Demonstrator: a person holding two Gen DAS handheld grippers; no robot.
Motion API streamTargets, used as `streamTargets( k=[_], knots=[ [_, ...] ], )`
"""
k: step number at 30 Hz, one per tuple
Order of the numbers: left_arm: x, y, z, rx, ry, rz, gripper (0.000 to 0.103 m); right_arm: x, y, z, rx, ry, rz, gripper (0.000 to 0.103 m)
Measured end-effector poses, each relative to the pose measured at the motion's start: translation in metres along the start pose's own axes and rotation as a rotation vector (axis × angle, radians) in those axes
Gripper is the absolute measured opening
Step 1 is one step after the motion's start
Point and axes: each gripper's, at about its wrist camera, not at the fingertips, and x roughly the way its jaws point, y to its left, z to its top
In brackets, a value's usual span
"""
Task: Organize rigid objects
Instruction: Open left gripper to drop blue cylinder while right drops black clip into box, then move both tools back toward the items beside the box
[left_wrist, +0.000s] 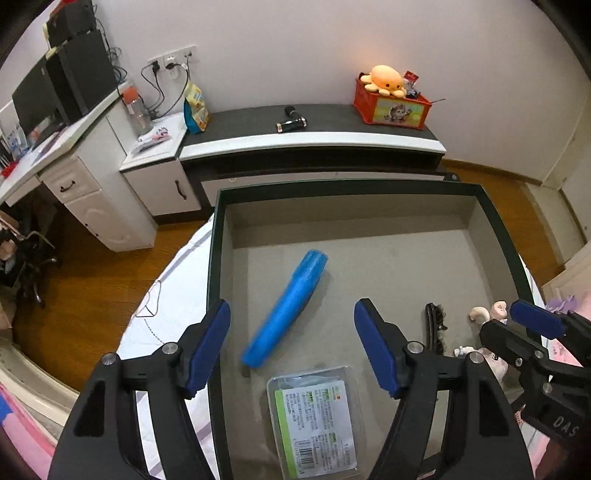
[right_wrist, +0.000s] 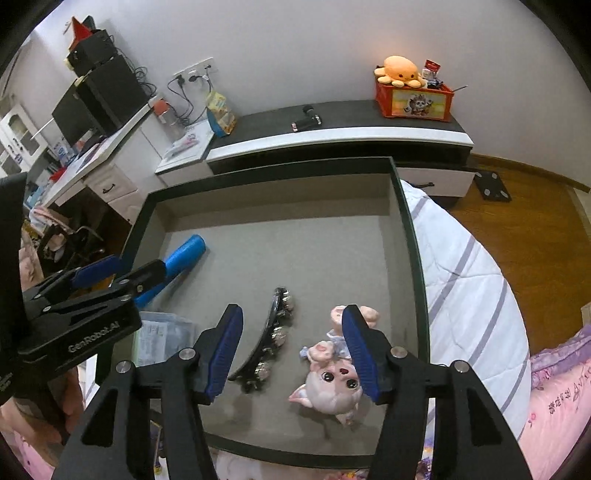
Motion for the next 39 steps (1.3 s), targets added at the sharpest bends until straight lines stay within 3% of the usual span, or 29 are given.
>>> streamTargets(
  k=[8, 14, 26, 34, 39],
  knots=[
    [-0.014, 0.001, -0.006, -0.001, -0.015, 0.033, 0.071, -0.008, -0.002, -0.005, 0.004, 0.0, 0.003, 0.058],
    [-0.057, 0.001, -0.027, -0.007, -0.093, 0.04, 0.07, -0.032, 0.0, -0.022, -0.008, -0.041, 0.006, 0.058],
    [-0.137, 0.009, -0.114, -0.055, -0.242, 0.079, 0.071, -0.097, 0.006, -0.097, -0.038, -0.161, 0.011, 0.058],
    [-0.168, 0.01, -0.17, -0.072, -0.303, 0.094, 0.071, -0.131, 0.016, -0.15, -0.067, -0.226, -0.009, 0.058],
    [-0.189, 0.01, -0.206, -0.068, -0.339, 0.095, 0.071, -0.148, 0.022, -0.181, -0.077, -0.253, -0.04, 0.065]
  ],
)
